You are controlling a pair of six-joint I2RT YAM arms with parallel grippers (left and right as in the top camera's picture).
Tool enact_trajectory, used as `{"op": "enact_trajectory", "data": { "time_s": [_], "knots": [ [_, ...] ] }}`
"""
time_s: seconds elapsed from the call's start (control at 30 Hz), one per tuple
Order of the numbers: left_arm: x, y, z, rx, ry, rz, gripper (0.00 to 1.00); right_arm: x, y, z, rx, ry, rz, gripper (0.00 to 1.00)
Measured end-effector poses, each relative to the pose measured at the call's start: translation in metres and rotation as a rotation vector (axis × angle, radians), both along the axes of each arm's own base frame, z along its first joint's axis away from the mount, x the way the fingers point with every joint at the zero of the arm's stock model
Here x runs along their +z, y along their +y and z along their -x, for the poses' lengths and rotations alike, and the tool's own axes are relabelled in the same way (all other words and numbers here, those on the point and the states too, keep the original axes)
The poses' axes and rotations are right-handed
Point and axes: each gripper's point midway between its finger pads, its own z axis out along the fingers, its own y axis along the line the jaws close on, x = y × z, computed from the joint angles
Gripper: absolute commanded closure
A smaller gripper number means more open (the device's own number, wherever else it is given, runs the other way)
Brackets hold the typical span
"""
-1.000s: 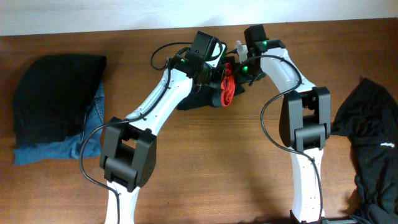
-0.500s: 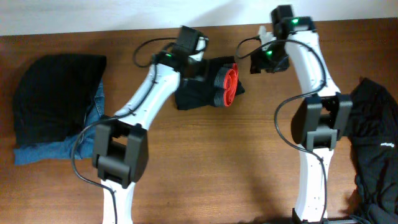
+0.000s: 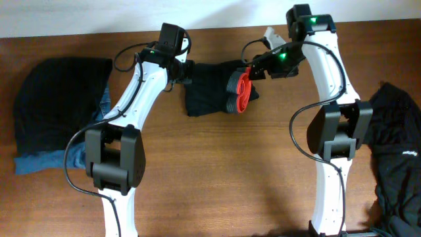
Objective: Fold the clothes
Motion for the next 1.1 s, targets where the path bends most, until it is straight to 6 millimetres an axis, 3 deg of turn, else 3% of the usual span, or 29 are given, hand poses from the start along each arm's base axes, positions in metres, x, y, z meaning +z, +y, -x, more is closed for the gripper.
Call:
{"op": "enact_trajectory", "data": {
  "time_s": [0.23, 0.47, 0.53, 0.6, 0.63, 0.73, 0.77, 1.03, 1.1],
  "knots": [
    [0.000, 0.000, 0.000, 0.000, 0.001, -0.001, 0.66, -0.020, 0.027, -0.003, 0.045, 0.013, -0.051, 0.01],
    [0.000, 0.000, 0.001, 0.000, 0.003, -0.001, 0.65, -0.047, 0.039, -0.005, 0.065, 0.040, -0.049, 0.00],
    [0.000, 0.000, 0.001, 0.000, 0.003, -0.001, 0.65, -0.053, 0.040, -0.006, 0.067, 0.043, -0.049, 0.14],
    [0.000, 0.000, 0.001, 0.000, 0.003, -0.001, 0.66, -0.057, 0.041, -0.007, 0.068, 0.045, -0.051, 0.43],
    [0.000, 0.000, 0.000, 0.000, 0.002, -0.001, 0.66, -0.059, 0.042, -0.008, 0.072, 0.044, -0.051, 0.63],
    [0.000, 0.000, 0.001, 0.000, 0.003, -0.001, 0.66, -0.063, 0.043, -0.012, 0.071, 0.034, -0.053, 0.92],
    [0.000, 0.000, 0.001, 0.000, 0.002, -0.001, 0.66, -0.064, 0.044, -0.013, 0.071, 0.029, -0.054, 0.96],
    [-0.001, 0.001, 0.002, 0.000, 0.009, -0.003, 0.65, -0.061, 0.044, -0.015, 0.071, 0.020, -0.058, 0.96],
    [-0.001, 0.001, 0.002, 0.000, 0.009, -0.003, 0.65, -0.050, 0.043, -0.020, 0.068, -0.004, -0.060, 0.96]
  ]
}}
